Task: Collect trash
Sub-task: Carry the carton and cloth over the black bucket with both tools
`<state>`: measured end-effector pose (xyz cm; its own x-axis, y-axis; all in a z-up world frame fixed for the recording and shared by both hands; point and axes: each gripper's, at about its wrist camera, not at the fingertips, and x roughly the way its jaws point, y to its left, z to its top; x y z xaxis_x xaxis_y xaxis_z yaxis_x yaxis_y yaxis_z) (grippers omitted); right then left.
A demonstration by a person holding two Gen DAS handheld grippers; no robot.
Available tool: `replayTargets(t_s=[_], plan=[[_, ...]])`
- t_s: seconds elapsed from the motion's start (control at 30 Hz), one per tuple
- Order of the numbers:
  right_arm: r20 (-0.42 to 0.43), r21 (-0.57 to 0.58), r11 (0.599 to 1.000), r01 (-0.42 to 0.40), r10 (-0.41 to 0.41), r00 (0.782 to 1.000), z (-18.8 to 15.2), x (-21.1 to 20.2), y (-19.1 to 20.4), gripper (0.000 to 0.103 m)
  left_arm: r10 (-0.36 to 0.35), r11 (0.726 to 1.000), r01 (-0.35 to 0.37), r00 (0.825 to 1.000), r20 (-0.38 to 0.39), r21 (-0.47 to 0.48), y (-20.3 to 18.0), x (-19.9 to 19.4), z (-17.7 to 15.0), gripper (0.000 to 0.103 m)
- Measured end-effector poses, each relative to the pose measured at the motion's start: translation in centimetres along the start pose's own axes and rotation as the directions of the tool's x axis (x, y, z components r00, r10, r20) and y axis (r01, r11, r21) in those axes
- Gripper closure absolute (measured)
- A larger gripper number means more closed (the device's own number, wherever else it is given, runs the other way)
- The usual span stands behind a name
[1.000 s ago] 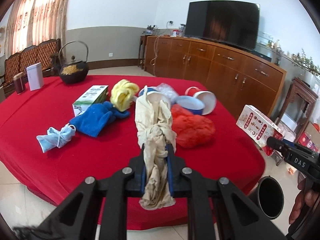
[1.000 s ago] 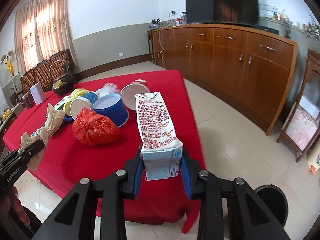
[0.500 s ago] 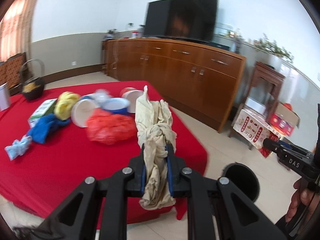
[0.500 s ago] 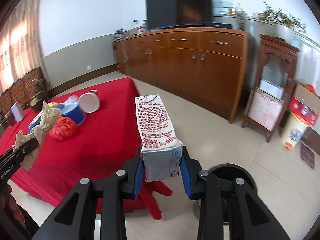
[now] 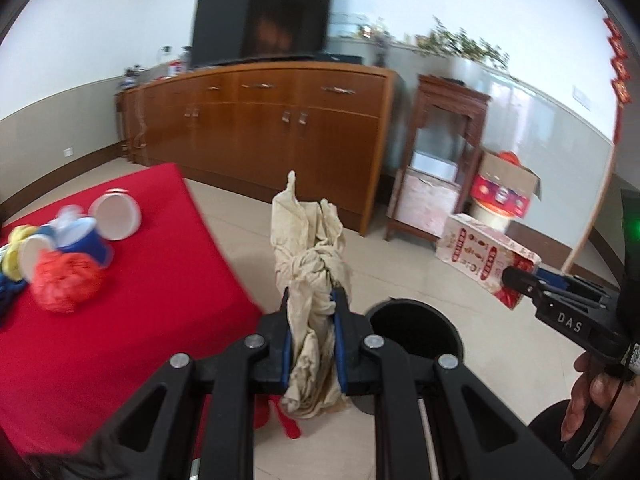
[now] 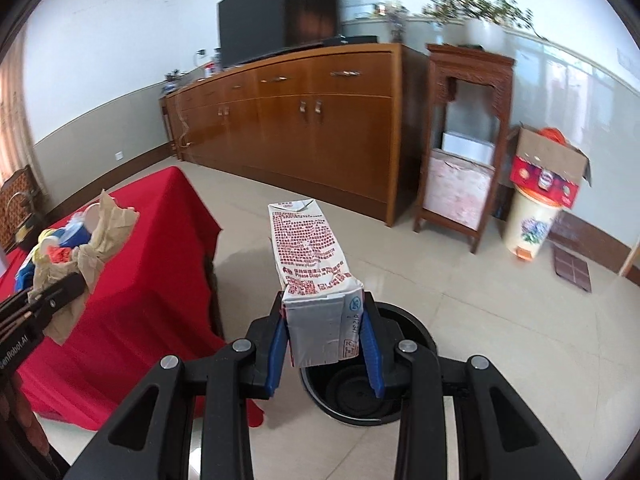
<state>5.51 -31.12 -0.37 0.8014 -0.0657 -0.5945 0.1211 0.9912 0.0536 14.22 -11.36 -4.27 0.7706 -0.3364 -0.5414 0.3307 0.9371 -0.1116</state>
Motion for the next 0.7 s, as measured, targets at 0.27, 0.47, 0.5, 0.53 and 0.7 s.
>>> replayTargets(t_s=[0.27,0.47,0.5,0.53,0.7], plan=[[-0.054,0.034,0.998,0.043,-0.042,0.998,-1.9,2.3,-4.6,0.067,-0.101,0.994,0.106,0.989,-0.103,0.041,-5.1,4.7,-1.4,0.085],[-0.119,0.027,0.999,0.043,-0.04,0.992,-3.4,5.7,-8.0,0.067,-0.137,0.988,0.147,0.97,-0.201,0.039,-7.8,9.0,-2.9,0.085],[-0.13,0.023,0.999,0.043,-0.039,0.991,-3.5,6.3,-8.4,0.067,-0.149,0.986,0.161,0.966,-0.212,0.036,-8.3,9.7,-3.2,0.085],[-0.146,0.017,0.999,0.037,-0.034,0.989,-3.8,7.1,-9.0,0.067,-0.152,0.985,0.165,0.964,-0.218,0.04,-8.5,10.1,-3.2,0.085],[-0.237,-0.016,1.0,-0.024,0.019,0.971,-5.1,11.4,-11.2,0.067,-0.186,0.976,0.21,0.933,-0.309,0.048,-10.6,14.3,-4.7,0.085]])
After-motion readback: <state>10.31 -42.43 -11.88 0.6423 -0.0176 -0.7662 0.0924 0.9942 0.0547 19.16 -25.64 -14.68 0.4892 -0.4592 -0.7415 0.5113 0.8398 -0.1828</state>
